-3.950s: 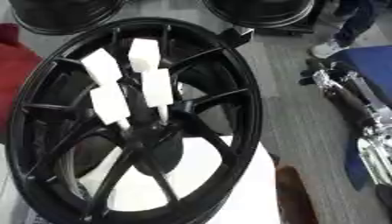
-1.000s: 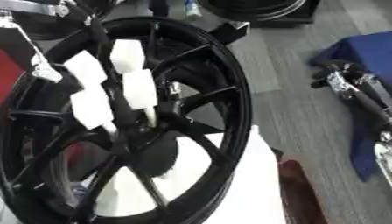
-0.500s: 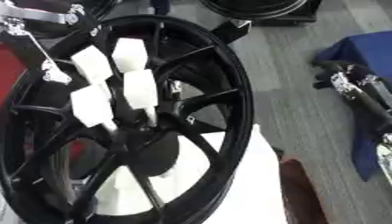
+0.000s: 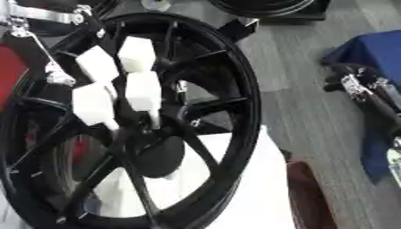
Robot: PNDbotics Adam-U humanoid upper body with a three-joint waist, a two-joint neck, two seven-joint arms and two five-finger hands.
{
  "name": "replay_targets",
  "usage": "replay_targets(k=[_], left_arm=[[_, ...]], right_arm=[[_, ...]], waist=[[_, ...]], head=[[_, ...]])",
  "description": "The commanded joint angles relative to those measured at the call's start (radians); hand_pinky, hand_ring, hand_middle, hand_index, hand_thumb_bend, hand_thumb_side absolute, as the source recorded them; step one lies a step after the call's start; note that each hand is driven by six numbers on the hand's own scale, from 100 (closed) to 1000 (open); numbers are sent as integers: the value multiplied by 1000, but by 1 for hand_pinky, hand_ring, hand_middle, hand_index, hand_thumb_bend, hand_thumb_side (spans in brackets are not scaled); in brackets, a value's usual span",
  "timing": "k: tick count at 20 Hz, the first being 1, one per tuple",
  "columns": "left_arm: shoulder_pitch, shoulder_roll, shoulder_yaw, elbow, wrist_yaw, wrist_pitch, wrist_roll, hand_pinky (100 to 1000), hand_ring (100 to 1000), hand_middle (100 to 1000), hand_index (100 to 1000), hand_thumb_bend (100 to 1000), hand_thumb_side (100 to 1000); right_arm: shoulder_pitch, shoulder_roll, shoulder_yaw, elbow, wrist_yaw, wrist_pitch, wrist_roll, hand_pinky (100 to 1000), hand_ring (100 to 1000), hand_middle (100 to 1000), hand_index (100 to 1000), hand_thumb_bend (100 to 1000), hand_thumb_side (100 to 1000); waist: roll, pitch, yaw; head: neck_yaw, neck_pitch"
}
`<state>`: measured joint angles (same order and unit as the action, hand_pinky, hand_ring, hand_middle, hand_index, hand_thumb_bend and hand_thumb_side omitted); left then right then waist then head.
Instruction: Pull the pin out of the wheel hub.
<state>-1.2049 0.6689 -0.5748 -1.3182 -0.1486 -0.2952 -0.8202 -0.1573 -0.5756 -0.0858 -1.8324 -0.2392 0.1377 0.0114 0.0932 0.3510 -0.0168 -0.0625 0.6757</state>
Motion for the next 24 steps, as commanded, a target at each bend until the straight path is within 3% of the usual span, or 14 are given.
replay_targets(k=[1,7,16,24], left_arm=[[-16,33,27,-17,15,-72,-87,719,584,366,467,323,100],[-29,50,115,0,40,-31,-87,714,563,323,397,375,100],[-40,139,342,67,78,29,-55,710,548,297,373,374,100],[119,337,567,183,149,86,79,706,545,312,414,311,100]], right_arm=[[-4,-14,-9,-5,-2,-1,-4,976,722,666,800,100,652],[-2,-14,-12,-5,-4,-3,-4,976,723,665,800,100,665],[14,-21,-23,-10,-13,-8,-10,976,722,665,800,100,642],[44,-30,-46,-11,-16,-14,-31,976,721,664,801,100,634]], waist=[[-6,-18,0],[-10,-26,5],[-23,-49,34],[-35,-74,107]], head=[[3,0],[-2,2],[-17,18],[-60,30]])
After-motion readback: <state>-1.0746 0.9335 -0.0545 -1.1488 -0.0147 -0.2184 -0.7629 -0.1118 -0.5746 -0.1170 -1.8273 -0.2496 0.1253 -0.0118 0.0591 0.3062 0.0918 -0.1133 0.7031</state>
